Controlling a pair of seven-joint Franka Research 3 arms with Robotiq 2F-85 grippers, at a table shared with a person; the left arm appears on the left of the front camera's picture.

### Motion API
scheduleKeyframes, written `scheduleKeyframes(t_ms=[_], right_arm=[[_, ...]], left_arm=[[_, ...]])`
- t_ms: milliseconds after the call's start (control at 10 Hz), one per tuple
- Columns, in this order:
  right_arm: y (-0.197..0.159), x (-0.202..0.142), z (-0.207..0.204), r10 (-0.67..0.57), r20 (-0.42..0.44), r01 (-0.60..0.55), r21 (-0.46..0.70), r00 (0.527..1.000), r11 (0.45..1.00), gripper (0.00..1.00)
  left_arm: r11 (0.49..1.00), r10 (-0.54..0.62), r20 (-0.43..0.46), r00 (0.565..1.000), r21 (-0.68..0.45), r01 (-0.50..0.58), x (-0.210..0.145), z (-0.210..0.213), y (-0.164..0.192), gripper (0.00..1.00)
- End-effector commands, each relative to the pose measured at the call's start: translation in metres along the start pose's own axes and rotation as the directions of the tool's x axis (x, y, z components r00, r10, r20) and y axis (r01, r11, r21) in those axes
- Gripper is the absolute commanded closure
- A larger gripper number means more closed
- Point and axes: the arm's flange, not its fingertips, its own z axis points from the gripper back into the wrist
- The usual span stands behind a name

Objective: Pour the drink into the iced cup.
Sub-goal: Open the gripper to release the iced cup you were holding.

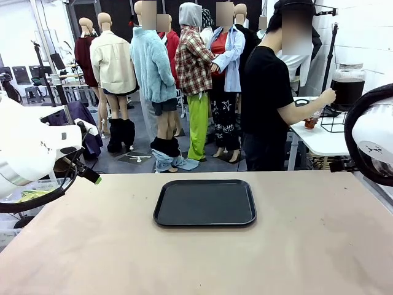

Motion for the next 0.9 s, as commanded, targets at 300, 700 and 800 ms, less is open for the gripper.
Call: scheduleKeyframes(t_ms=[300, 700, 800], right_arm=[[0.0006, 0.0017, 0.0009, 0.001, -0.002, -0.001, -0.007, 1.000, 1.000, 0.00], [0.0006, 0.0017, 0.0009, 0.001, -0.002, -0.001, -0.007, 1.000, 1.000, 0.00], [0.0006, 0.0017, 0.0009, 0.001, -0.002, -0.001, -0.007, 1.000, 1.000, 0.00]], left_arm=[[1.000, -0.003, -0.017, 1.000, 0.003, 0.003, 0.0014, 0.0027, 0.0014, 0.00], [1.000, -0.003, -0.017, 1.000, 0.003, 0.003, 0.0014, 0.0027, 0.0014, 0.00], [1.000, -0.003, -0.017, 1.000, 0.003, 0.003, 0.0014, 0.0027, 0.0014, 0.00]])
